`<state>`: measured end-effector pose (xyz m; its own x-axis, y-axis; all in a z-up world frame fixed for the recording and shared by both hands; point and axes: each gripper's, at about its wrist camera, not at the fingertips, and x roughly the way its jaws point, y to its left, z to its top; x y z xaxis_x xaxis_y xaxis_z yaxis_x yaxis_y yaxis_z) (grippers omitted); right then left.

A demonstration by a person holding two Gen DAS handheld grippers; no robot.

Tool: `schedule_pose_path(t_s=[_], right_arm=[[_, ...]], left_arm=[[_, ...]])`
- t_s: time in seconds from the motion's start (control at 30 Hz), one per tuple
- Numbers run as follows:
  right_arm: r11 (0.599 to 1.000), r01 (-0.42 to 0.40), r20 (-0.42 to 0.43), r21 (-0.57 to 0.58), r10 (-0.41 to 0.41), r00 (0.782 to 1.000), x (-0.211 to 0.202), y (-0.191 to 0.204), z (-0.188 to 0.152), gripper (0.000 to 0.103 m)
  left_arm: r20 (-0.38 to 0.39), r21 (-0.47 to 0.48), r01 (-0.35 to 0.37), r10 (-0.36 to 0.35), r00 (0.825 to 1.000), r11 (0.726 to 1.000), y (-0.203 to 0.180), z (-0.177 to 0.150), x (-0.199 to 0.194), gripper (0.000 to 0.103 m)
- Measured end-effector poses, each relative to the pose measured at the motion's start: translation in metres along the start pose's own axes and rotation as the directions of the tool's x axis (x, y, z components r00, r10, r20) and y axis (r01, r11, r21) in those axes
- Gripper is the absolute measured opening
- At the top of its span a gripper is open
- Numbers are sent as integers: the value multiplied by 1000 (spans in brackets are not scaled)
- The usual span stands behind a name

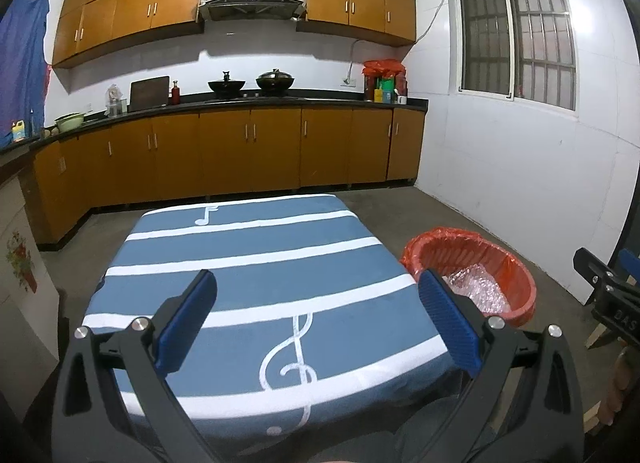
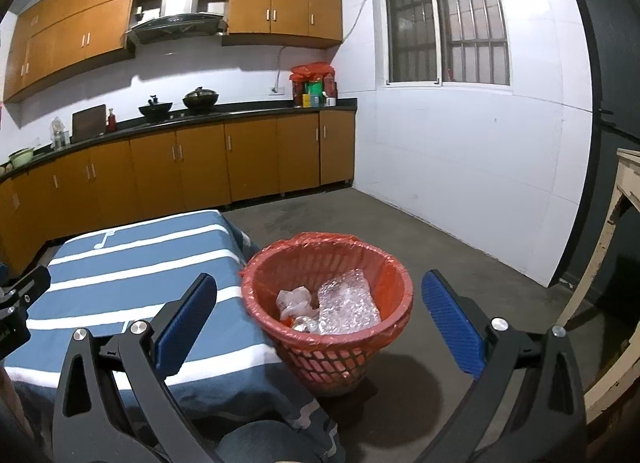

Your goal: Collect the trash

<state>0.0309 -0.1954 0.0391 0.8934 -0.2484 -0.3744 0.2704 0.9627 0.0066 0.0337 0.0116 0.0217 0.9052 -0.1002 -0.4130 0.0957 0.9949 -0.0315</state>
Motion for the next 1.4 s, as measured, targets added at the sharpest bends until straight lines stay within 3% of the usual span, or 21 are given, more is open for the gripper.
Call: schedule_pose_path(t_s=[0.77, 1.4], right_arm=[[1000, 10, -12, -26, -10, 1000, -24, 16, -20, 101], [1000, 21, -27, -16, -21, 999, -28, 21, -27, 101]], left_arm=[[16, -9, -59, 59, 998, 998, 7, -21, -34, 99], [3, -16, -118, 118, 993, 993, 9, -30, -40, 99]])
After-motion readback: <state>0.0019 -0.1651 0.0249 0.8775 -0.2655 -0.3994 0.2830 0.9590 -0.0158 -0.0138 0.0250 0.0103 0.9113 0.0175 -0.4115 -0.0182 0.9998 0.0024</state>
